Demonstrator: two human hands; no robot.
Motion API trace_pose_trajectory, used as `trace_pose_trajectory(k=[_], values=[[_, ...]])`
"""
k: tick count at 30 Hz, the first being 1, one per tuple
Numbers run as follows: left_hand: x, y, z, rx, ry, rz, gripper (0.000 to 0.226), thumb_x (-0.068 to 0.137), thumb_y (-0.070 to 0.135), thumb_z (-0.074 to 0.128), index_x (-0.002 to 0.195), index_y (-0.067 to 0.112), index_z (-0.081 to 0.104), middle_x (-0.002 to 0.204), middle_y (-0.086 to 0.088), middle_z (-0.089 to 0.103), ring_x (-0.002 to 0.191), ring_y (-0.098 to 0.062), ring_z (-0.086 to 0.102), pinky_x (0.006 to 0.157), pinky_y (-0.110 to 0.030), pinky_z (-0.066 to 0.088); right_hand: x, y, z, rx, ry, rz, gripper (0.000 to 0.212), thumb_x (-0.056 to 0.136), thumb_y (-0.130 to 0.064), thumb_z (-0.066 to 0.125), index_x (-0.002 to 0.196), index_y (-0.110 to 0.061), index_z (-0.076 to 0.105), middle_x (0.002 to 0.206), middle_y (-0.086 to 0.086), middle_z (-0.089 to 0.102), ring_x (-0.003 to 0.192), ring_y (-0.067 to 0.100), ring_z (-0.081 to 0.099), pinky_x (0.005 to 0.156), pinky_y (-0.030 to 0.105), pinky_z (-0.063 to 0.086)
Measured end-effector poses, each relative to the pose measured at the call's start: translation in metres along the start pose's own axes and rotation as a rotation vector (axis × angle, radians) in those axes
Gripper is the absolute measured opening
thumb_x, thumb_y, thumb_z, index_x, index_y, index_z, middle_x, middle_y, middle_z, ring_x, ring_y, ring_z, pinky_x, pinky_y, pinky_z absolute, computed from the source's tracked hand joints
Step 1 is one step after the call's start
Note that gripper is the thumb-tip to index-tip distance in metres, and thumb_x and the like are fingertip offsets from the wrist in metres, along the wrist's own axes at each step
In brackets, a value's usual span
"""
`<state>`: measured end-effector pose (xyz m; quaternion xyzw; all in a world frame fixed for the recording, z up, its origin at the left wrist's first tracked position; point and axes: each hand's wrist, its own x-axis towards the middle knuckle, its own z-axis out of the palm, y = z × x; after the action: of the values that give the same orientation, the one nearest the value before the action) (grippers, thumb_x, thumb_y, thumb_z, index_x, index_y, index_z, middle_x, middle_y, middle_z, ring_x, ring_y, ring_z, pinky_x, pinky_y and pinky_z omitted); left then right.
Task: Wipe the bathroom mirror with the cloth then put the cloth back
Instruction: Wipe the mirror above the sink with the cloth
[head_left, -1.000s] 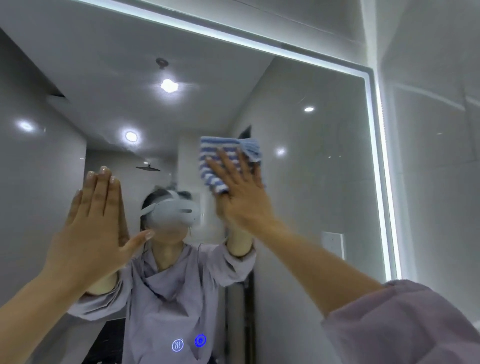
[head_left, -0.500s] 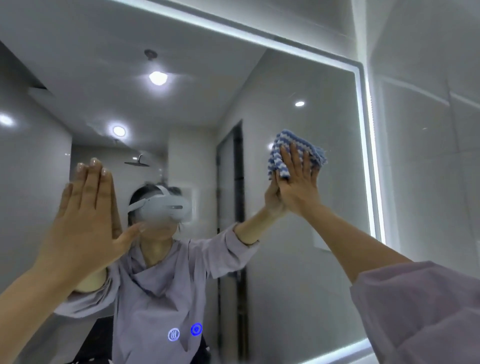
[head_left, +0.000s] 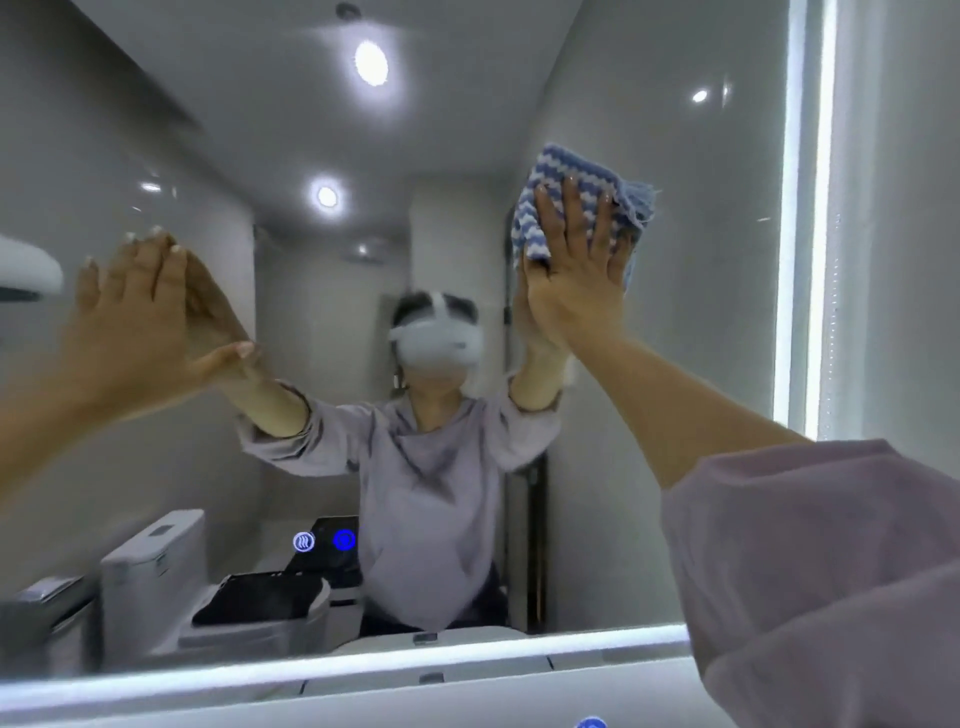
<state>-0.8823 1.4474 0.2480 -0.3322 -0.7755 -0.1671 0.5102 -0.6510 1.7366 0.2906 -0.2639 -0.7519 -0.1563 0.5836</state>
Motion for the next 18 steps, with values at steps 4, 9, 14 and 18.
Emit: trace_pose_trajectory(k=[4, 9, 14, 18], values=[[-0.016, 0.049, -0.026, -0.019, -0.054, 0.032, 0.097, 0.082, 0.066, 0.042, 0.146, -0.003, 0.014, 0.155, -0.02, 0.011, 0.144, -0.032, 0.006, 0.115, -0.05, 0.004, -0.005, 0.007, -0.002, -0.009, 0.01, -0.099, 0.058, 0.101, -0.039, 0.023, 0.152, -0.029, -0.003, 0.161, -0.002, -0.009, 0.146, 0.026, -0.015, 0.111, 0.045, -0.02], [-0.016, 0.11, -0.039, -0.094, -0.046, 0.072, 0.089, 0.086, 0.049, 0.05, 0.147, 0.0, 0.007, 0.157, -0.017, 0.004, 0.145, -0.027, -0.002, 0.117, -0.041, 0.001, -0.016, 0.019, -0.004, -0.024, -0.031, -0.219, 0.06, 0.1, -0.038, 0.024, 0.152, -0.03, -0.004, 0.161, -0.002, -0.008, 0.146, 0.026, -0.013, 0.11, 0.044, -0.023], [-0.002, 0.154, -0.032, -0.198, -0.066, 0.071, 0.102, 0.074, 0.07, 0.025, 0.148, 0.004, 0.003, 0.158, -0.012, -0.001, 0.145, -0.024, -0.007, 0.118, -0.041, 0.0, -0.031, 0.029, -0.005, -0.02, -0.071, -0.254, 0.059, 0.1, -0.037, 0.022, 0.151, -0.032, -0.006, 0.16, -0.005, -0.012, 0.145, 0.024, -0.018, 0.107, 0.04, -0.03], [0.007, 0.184, -0.016, -0.271, -0.034, 0.07, 0.105, 0.077, 0.072, 0.035, 0.148, 0.004, -0.001, 0.157, -0.013, -0.008, 0.144, -0.024, -0.011, 0.115, -0.038, -0.002, -0.043, 0.031, -0.007, -0.045, -0.097, -0.255, 0.061, 0.095, -0.042, 0.015, 0.15, -0.032, -0.009, 0.16, -0.005, -0.013, 0.145, 0.024, -0.021, 0.11, 0.042, -0.026]])
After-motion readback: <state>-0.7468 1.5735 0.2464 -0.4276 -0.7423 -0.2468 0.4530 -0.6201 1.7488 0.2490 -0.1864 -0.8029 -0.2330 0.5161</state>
